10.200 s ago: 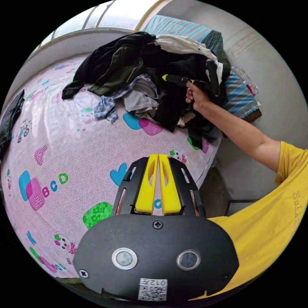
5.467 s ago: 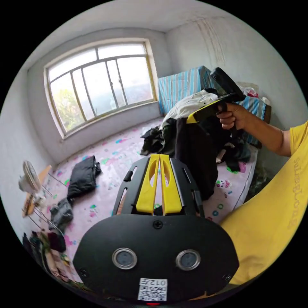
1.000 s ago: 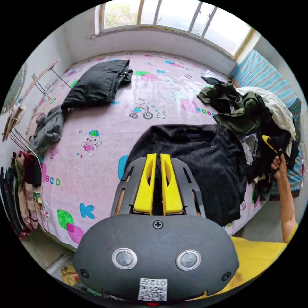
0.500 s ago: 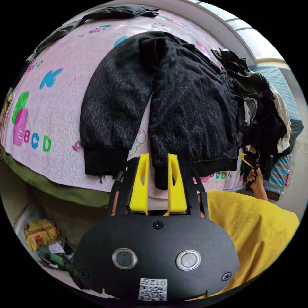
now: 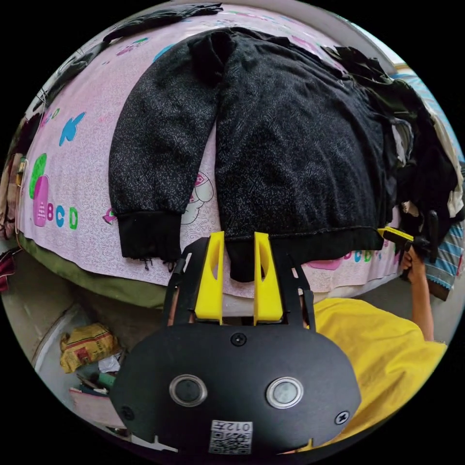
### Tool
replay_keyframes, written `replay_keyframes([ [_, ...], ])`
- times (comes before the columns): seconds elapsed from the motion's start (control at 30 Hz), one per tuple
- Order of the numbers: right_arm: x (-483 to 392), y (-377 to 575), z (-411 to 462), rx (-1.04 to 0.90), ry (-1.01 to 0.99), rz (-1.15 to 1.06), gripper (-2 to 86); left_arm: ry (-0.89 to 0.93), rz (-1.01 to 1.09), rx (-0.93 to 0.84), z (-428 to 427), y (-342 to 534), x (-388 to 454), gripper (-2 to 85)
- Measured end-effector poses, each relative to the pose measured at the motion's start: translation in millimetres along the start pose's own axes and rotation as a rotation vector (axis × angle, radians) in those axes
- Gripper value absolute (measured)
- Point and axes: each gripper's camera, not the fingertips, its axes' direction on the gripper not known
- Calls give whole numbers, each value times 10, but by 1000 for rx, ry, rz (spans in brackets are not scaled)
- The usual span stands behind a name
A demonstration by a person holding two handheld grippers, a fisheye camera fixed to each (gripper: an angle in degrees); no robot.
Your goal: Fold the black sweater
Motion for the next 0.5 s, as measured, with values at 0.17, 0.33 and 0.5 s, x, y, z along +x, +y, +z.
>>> replay_keyframes([
  [0.17, 225, -176, 105, -35, -15, -4, 52, 19, -63, 5, 0, -151, -153, 97],
  [0.33, 564, -292, 210, -51, -99, -26, 50, 78, -113, 40, -1, -210, -339, 98],
  [0.5, 631, -406, 307, -80, -51, -29, 41, 21, -66, 31, -48, -348, -362, 92],
])
